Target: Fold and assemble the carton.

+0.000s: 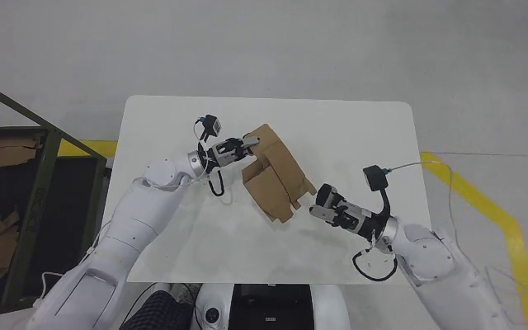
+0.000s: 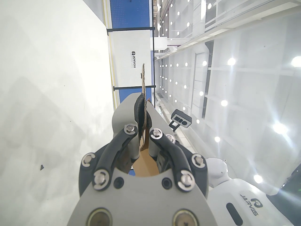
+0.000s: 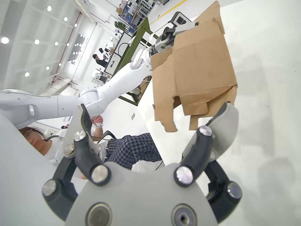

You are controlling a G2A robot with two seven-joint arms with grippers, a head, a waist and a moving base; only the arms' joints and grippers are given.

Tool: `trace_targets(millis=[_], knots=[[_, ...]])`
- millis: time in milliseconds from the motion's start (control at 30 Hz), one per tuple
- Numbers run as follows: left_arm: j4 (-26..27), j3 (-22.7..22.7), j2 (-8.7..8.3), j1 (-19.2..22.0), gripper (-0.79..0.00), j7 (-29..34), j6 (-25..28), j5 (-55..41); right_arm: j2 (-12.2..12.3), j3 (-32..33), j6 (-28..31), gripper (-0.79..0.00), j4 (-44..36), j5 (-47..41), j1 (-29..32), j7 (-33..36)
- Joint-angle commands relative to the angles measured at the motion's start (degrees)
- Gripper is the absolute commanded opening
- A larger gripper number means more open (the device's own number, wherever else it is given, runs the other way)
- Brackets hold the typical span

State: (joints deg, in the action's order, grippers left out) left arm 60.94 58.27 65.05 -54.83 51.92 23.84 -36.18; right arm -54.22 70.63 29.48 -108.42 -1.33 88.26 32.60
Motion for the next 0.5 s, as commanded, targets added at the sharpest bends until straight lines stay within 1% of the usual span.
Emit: trace_targets(millis=[0,133,233,467], knots=[[-3.0,-0.6,0.70,0.9,-0.785,1.4,1.5,-2.9,0.0,-0.4,-1.2,0.000,0.3,-0.9,0.2,1.0],[-7.6,-1.6,1.90,2.8,-0.785,3.4,3.9,-6.3,0.1,-0.1,-3.7,0.000,1.5,-1.7,0.4,2.9],[-9.7,-2.0,2.57,4.1,-0.785,5.1,4.8,-7.5,0.1,0.7,-4.4,0.000,2.5,-2.1,0.5,3.4],[-10.8,-2.5,3.61,5.5,-0.785,8.6,4.9,-9.6,-0.3,-0.1,-3.1,0.000,5.8,-5.5,-0.9,3.4]])
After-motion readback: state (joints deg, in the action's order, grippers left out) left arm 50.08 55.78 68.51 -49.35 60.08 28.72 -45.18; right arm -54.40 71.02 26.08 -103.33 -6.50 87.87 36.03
